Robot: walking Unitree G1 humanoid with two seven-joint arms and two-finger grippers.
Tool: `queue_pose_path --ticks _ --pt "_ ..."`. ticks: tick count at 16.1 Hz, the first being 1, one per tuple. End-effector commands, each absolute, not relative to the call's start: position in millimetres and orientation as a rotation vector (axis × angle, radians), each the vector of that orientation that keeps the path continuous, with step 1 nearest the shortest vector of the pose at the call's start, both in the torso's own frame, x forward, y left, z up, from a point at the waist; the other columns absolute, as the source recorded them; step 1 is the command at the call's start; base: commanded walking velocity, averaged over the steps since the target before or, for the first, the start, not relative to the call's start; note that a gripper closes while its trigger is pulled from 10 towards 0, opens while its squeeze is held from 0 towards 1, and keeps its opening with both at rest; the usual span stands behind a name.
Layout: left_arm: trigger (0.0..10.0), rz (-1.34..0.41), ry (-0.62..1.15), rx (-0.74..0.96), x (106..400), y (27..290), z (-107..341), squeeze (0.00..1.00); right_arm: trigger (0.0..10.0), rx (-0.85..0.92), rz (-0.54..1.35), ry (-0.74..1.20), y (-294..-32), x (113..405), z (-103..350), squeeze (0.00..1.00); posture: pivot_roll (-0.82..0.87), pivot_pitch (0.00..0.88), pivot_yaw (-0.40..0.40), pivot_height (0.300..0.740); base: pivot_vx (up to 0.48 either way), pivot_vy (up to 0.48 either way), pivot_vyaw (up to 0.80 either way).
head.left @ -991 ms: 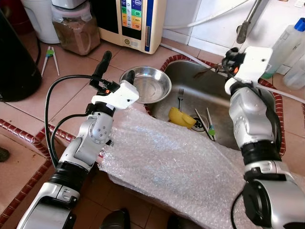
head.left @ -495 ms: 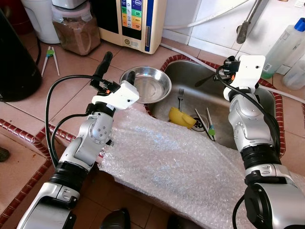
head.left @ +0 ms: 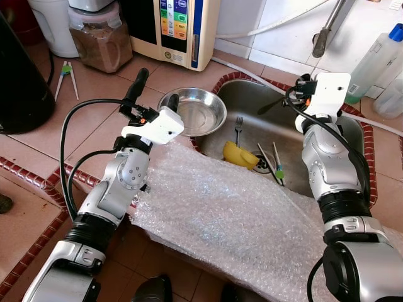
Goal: Kitchen organization
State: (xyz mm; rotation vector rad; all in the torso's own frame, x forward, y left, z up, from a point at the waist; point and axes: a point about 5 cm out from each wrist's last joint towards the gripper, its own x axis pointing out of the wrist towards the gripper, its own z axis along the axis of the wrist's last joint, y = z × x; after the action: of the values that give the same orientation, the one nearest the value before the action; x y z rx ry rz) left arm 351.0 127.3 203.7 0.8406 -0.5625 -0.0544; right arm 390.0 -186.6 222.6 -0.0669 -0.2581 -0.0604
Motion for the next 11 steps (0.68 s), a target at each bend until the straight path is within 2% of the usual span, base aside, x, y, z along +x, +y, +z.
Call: queue_pose_path --ticks 1,11 --pt "10.0 -0.057 -0.556 0.822 352.2 125.7 204.6 1.0 0.0 -0.115 -0.078 -0.229 -192.2 389.2 215.0 0.0 0.05 0.117 -0.056 0.74 0.0 0.0 0.0" --pt "10.0 -0.057 -0.556 0.822 352.2 125.7 204.6 1.0 0.0 -0.115 -0.078 -0.229 -192.2 389.2 215.0 0.0 0.05 0.117 -0.056 0.74 0.0 0.0 0.0"
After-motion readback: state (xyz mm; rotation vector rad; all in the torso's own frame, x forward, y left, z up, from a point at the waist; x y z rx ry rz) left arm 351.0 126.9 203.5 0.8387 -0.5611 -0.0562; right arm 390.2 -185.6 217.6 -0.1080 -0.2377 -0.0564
